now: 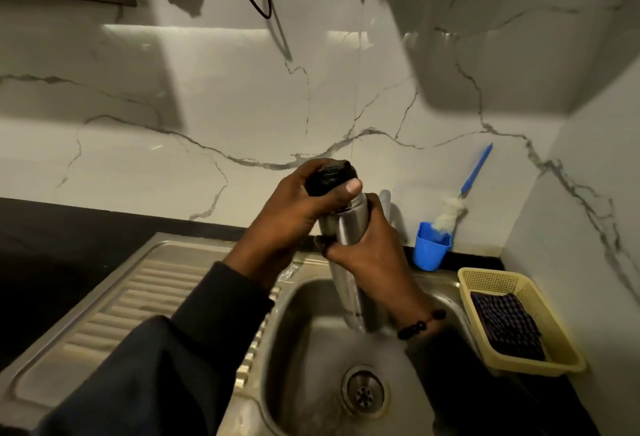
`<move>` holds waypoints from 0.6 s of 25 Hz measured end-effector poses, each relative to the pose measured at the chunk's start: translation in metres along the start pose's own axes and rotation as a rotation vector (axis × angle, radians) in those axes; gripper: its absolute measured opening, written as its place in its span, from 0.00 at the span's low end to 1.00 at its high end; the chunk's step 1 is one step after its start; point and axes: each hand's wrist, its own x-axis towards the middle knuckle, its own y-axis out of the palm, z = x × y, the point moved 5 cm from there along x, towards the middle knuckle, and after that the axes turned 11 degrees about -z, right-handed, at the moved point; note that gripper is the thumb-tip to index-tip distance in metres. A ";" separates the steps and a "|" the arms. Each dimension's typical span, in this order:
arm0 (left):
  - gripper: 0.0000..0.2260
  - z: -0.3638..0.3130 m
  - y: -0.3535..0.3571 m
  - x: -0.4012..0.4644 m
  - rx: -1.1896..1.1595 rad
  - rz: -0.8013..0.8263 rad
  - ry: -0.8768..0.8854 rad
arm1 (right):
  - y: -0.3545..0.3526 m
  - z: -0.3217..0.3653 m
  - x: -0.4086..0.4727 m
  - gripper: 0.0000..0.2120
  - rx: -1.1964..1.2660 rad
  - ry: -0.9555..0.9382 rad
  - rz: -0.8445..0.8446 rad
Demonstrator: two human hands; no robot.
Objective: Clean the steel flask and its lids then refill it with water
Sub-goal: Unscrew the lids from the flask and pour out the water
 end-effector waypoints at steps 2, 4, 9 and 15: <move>0.24 0.002 0.001 -0.006 0.102 -0.224 0.072 | 0.001 0.002 0.002 0.30 -0.032 -0.049 -0.048; 0.28 0.006 0.007 -0.005 0.140 -0.189 0.048 | -0.001 0.003 0.003 0.30 -0.037 -0.042 -0.006; 0.24 0.002 -0.004 -0.001 -0.149 0.225 -0.077 | -0.006 0.000 -0.005 0.25 0.056 0.008 0.094; 0.26 -0.002 -0.001 -0.012 0.048 -0.012 0.077 | -0.003 0.010 -0.009 0.30 -0.088 -0.045 0.020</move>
